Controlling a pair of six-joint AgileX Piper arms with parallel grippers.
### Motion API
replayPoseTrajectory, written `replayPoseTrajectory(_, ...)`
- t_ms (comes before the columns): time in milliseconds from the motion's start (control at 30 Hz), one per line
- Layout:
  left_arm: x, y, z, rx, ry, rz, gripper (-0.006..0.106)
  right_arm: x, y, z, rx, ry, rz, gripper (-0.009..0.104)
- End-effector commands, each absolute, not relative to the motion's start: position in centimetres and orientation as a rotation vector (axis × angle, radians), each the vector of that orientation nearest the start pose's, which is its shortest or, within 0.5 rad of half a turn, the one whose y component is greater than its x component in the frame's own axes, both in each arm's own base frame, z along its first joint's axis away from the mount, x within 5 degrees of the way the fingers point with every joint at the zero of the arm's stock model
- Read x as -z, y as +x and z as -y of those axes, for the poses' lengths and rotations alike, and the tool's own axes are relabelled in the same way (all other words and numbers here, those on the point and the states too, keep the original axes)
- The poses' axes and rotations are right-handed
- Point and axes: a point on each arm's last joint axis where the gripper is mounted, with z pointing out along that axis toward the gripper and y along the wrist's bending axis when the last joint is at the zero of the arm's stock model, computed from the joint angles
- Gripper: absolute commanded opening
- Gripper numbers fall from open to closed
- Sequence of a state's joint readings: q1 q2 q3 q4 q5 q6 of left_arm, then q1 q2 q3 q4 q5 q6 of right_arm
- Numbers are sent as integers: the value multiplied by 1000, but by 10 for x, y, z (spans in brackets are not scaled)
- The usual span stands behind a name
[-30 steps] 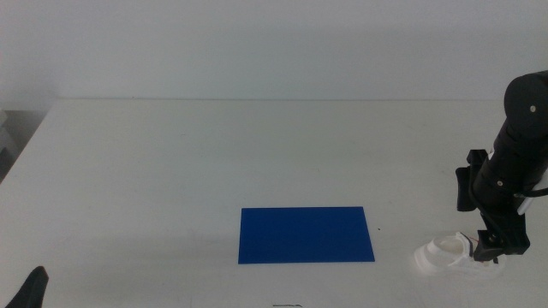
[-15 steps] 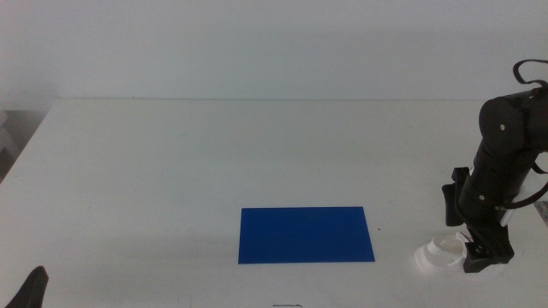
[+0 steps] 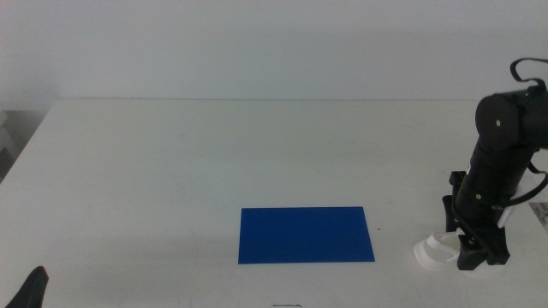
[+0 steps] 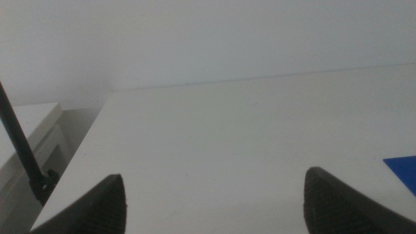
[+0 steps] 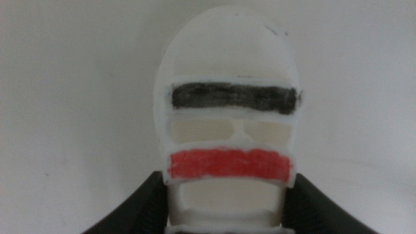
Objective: Use one arm to grab the shoe from the table and place it on the mat.
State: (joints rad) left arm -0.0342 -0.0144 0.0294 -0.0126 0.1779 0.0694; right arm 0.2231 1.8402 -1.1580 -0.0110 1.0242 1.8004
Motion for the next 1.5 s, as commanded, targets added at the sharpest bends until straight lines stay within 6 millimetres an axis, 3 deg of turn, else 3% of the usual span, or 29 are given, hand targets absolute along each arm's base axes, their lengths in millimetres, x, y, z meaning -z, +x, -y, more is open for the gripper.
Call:
replayPoseTrajectory(0,-198,55,2,5,58,-1571,94,-203,317,-75,-63,-2191,2226,11)
replayPoseTrajectory(100,-198,55,2,5,58,-1571,94,-222,320,-86,-95,-2181,2246,-1)
replayPoseTrajectory(200,-198,55,2,5,58,-1571,94,-244,323,-105,-80,-2183,2301,-1)
replayPoseTrajectory(333,-198,55,2,5,58,-1571,94,-268,319,-148,46,-2211,2356,-1)
replayPoseTrajectory(467,-198,55,2,5,58,-1571,94,-280,315,-191,196,-2249,2342,-1)
replayPoseTrajectory(667,-198,55,2,5,58,-1571,94,-268,324,-247,222,-2142,2334,-1)
replayPoseTrajectory(800,-198,55,2,5,58,-1571,94,-254,334,-272,231,-2093,2307,-1)
replayPoseTrajectory(1000,-198,55,2,5,58,-1571,94,-240,340,-281,205,-2070,2301,-1)
replayPoseTrajectory(1100,-198,55,2,5,58,-1571,94,-240,340,-280,200,-1921,2476,-1)
replayPoseTrajectory(1133,-198,55,2,5,58,-1571,94,-241,341,-279,197,-1791,2604,-1)
replayPoseTrajectory(1200,-198,55,2,5,58,-1571,94,-241,344,-277,168,-1348,2938,-1)
replayPoseTrajectory(1233,-198,55,2,5,58,-1571,94,-241,345,-275,128,-1001,3105,-1)
replayPoseTrajectory(1300,-198,55,2,5,58,-1571,94,-241,345,-274,66,-311,3262,-1)
replayPoseTrajectory(1367,-198,55,2,5,58,-1571,94,-241,345,-274,6,437,3258,-1)
replayPoseTrajectory(1467,-198,55,2,5,58,-1571,94,-240,346,-274,-75,1352,2992,-1)
